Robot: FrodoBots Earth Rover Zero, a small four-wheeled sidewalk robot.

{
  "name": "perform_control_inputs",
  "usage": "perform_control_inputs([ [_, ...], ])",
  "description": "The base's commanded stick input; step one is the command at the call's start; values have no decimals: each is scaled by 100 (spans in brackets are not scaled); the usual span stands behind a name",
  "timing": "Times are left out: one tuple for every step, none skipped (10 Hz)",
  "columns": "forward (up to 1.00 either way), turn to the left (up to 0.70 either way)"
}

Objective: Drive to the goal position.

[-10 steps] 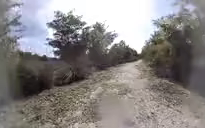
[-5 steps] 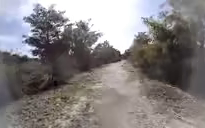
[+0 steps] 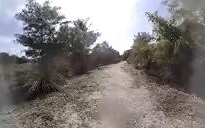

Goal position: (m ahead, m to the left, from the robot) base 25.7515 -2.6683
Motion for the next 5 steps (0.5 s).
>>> perform_control_inputs([
  [84,0],
  [84,0],
  [84,0],
  [84,0],
  [84,0],
])
